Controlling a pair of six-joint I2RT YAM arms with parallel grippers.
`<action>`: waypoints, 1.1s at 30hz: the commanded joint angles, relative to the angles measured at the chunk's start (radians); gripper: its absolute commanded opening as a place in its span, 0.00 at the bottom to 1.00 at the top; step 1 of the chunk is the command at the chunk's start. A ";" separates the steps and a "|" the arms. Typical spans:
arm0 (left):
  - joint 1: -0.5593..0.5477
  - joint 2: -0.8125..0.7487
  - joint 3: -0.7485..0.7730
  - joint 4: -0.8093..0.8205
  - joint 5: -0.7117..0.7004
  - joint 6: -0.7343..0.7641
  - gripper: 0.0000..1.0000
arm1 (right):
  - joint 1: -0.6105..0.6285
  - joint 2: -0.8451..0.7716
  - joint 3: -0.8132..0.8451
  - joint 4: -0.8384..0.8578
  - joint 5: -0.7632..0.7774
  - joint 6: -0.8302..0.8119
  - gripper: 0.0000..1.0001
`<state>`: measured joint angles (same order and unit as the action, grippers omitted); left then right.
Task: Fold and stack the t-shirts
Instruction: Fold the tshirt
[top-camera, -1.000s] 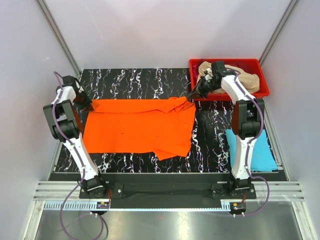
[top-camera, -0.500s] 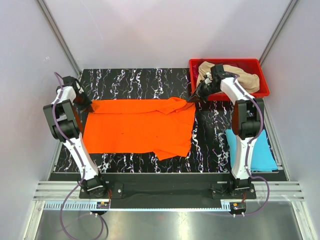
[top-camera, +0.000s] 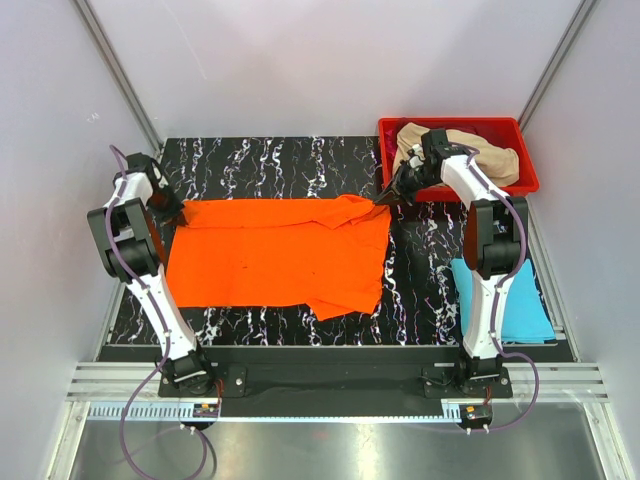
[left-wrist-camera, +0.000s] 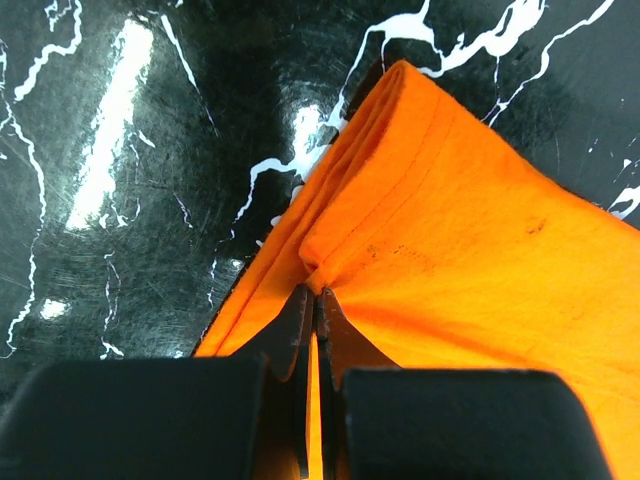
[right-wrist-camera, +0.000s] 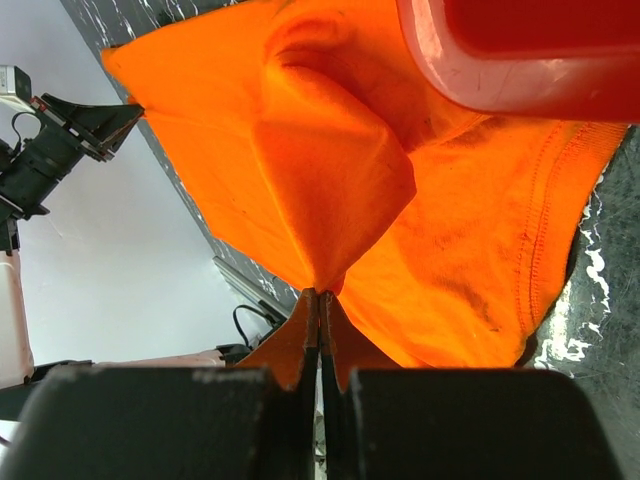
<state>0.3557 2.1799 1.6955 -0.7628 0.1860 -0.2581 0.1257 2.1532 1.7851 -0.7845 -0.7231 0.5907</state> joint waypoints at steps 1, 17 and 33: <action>0.006 0.009 0.044 -0.001 -0.028 0.019 0.00 | 0.006 -0.046 0.008 0.001 0.010 -0.025 0.00; 0.009 0.038 0.079 -0.015 -0.031 0.017 0.00 | 0.006 -0.015 0.048 -0.019 0.010 -0.028 0.00; 0.012 0.046 0.072 -0.016 -0.043 0.023 0.01 | 0.008 0.000 0.050 -0.006 0.008 -0.014 0.00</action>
<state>0.3561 2.2078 1.7405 -0.7883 0.1745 -0.2577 0.1257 2.1548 1.7966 -0.7910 -0.7189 0.5804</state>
